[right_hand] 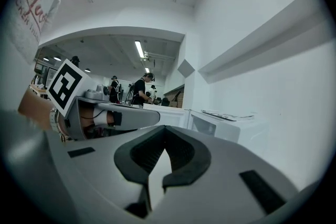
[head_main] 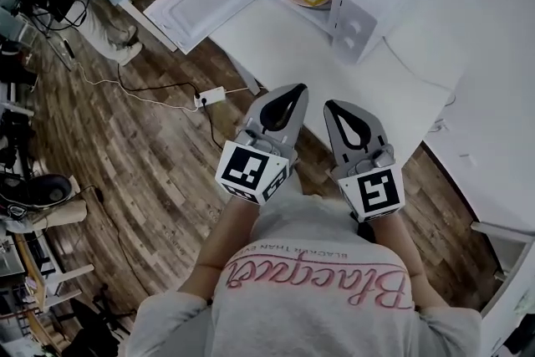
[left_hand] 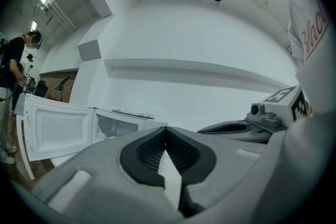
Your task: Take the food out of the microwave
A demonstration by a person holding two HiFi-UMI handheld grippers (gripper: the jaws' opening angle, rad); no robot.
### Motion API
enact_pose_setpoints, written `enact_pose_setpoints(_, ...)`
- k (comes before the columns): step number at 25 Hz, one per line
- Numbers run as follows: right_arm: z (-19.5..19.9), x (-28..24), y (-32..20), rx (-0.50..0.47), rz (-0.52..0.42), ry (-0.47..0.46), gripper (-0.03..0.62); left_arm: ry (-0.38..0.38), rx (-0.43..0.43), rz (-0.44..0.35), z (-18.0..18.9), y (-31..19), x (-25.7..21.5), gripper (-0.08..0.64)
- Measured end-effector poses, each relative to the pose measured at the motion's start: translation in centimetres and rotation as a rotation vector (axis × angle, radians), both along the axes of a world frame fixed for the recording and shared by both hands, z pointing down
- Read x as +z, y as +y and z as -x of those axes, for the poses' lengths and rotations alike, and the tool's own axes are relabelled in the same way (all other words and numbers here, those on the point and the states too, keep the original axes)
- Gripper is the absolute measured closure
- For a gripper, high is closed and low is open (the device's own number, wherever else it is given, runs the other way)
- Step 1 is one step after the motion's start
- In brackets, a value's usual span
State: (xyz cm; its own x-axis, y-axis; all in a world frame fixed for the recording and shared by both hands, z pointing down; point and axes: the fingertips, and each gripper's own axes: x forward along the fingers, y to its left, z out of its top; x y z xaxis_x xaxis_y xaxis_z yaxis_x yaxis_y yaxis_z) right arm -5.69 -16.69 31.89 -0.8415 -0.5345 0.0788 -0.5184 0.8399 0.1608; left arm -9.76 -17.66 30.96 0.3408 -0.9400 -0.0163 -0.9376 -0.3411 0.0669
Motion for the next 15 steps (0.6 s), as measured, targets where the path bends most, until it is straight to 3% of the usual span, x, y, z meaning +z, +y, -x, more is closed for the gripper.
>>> enact_pose_setpoints(7,4.0,0.0,-5.2,0.041,-0.004,0.05,0.582,0.053,0.102,-0.04,3.1,-5.3,-1.0,0.555)
enact_pose_setpoints(15,7.7,0.7,-10.3,0.098,0.01,0.078,0.581,0.078,0.136,0.009,7.3,-10.5,0.9,0.555)
